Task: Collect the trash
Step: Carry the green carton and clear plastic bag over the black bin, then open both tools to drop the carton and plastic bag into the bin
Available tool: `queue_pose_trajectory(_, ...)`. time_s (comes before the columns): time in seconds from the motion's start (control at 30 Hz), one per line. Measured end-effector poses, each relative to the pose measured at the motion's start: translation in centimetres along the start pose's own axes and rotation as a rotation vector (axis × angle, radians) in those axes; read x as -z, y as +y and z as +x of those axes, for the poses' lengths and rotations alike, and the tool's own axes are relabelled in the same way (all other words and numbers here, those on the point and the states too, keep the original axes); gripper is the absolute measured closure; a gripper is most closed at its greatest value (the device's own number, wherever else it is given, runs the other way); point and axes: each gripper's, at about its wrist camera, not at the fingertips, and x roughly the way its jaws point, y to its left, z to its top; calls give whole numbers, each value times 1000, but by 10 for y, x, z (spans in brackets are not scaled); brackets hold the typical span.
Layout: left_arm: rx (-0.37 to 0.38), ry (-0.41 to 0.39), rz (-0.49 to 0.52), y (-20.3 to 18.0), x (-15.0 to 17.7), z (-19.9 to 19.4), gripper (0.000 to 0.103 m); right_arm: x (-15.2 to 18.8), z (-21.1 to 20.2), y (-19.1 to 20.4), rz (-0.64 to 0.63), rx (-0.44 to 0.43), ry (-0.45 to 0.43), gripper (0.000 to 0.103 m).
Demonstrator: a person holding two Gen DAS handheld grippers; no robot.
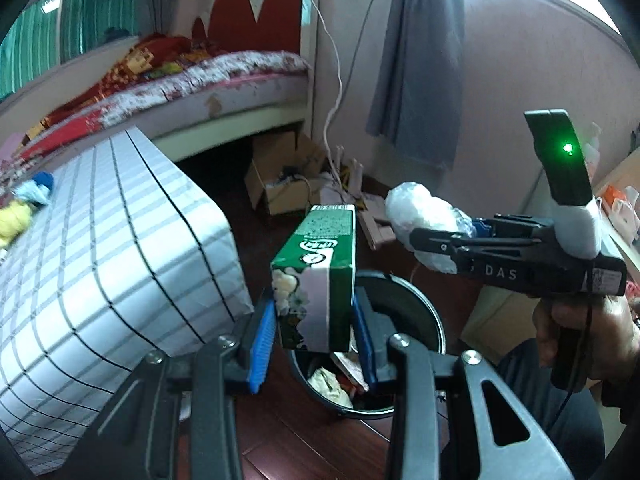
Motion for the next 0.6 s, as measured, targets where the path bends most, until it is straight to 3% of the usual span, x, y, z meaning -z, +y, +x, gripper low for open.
queue_pose_trajectory(0.53,98,165,-21,-7,24,61,64,39,54,-19,-11,-15,170,66)
queue_pose_trajectory(0.6,105,175,-52,-3,26,69,58,43,67,-22,-32,37,210,51)
